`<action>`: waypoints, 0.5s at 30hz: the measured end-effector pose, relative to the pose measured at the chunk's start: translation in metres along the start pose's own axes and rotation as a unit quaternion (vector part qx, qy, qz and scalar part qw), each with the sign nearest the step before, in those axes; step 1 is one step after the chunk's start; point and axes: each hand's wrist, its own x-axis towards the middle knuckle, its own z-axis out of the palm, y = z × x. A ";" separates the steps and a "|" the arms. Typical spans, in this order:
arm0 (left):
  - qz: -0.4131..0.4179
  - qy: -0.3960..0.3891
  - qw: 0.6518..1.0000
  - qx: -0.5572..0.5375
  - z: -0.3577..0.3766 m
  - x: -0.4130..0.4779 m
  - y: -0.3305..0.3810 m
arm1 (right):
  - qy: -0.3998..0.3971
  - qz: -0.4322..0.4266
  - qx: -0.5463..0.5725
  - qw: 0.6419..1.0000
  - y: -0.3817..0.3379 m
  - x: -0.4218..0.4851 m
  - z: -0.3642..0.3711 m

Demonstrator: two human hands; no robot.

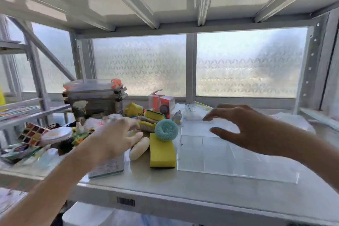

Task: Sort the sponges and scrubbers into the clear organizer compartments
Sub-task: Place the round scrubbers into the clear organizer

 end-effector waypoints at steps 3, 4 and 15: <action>-0.051 -0.069 0.986 0.141 0.026 0.025 -0.007 | -0.092 0.020 -0.016 0.995 0.006 0.033 0.048; -0.064 -0.080 0.982 0.158 0.030 0.031 -0.009 | -0.118 0.022 -0.017 0.993 0.007 0.043 0.064; 0.006 -0.049 0.979 0.196 0.055 0.094 -0.034 | -0.071 -0.047 -0.097 0.992 0.007 0.119 0.133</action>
